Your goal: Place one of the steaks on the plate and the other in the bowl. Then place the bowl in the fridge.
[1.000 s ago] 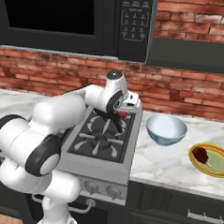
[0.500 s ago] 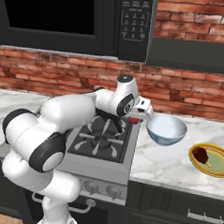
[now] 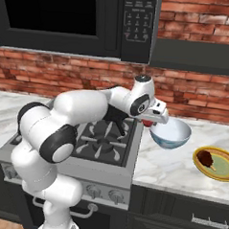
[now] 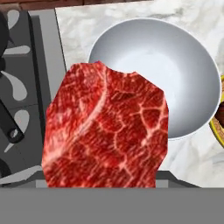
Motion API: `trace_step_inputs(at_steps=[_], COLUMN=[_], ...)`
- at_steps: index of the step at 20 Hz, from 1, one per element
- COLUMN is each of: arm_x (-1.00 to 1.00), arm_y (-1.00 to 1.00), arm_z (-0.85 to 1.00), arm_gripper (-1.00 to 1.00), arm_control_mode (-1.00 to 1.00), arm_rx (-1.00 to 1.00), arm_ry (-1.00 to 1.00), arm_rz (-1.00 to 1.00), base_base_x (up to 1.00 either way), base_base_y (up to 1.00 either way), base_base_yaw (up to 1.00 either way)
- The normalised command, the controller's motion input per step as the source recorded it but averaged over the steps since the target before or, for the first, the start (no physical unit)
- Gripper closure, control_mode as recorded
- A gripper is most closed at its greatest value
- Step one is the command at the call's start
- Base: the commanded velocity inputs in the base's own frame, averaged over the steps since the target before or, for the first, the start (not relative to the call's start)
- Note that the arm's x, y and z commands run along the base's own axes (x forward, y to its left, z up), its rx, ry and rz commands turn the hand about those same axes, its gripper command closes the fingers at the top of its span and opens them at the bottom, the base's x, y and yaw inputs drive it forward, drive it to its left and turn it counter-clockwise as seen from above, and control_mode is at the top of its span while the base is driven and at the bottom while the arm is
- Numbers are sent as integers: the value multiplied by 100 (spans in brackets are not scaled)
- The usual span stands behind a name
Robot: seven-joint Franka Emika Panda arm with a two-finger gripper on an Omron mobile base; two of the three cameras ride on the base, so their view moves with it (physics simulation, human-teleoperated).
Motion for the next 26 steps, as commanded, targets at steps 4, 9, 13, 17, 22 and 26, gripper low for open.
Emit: trace_step_inputs(at_steps=[4,9,13,17,22,26], arm_x=[15,18,8,24,37,32], arm_y=[-31,-19,-1,-15,-18,-18], arm_z=[-5,-13,-32,-19,-19,-17], arm_gripper=[100,100,100,100,100,100], arm_control_mode=[-100,-100,-100,-100,-100,-100], arm_rx=[4,4,6,2,0,0], arm_ry=[0,0,0,0,1,5], arm_rz=[0,0,0,0,0,0], base_base_x=[0,0,0,0,0,0], base_base_y=[0,0,0,0,0,0], base_base_yaw=[0,0,0,0,0,0])
